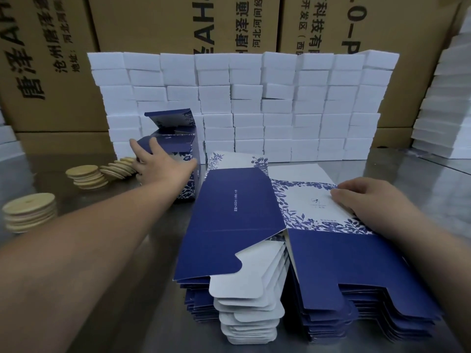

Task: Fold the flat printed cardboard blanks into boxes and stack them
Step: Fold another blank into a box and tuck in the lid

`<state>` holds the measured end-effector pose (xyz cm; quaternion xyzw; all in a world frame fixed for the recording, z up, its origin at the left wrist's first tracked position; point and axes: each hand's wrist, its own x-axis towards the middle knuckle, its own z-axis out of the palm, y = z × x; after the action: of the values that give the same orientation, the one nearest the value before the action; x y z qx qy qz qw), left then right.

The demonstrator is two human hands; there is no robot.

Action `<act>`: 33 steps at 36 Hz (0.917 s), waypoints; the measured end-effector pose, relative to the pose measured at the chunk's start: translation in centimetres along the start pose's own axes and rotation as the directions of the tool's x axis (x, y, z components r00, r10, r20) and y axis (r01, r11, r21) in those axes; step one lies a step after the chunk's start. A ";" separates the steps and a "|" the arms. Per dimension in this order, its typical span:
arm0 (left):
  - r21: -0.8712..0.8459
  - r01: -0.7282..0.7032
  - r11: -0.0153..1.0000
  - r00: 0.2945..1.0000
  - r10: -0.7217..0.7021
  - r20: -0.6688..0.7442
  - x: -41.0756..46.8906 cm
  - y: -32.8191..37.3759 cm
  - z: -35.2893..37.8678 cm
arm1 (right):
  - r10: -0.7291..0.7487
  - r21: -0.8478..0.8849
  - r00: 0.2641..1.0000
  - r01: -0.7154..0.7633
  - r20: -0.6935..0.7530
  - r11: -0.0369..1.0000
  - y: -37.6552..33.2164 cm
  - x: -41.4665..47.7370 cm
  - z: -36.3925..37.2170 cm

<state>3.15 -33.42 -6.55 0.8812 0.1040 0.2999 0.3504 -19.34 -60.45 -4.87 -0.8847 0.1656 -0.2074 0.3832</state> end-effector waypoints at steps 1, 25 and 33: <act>-0.010 -0.021 1.000 1.000 0.021 -0.021 0.1 -0.1 -0.3 | -0.001 0.001 1.000 0.001 0.000 1.000 0.1 0.1 0.0; -0.425 -0.327 0.844 0.945 0.288 -0.154 2.9 12.7 -3.3 | -0.005 -0.086 1.000 0.003 -0.026 0.996 1.1 1.0 0.4; -0.195 -0.166 0.967 0.981 0.181 0.064 3.1 9.5 4.2 | -0.013 -0.123 0.999 0.006 -0.052 0.992 1.5 1.2 0.8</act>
<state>7.94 -41.48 -1.10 0.8610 -0.0166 0.3020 0.4088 -18.16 -61.50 -6.23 -0.9017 0.1838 -0.2220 0.3224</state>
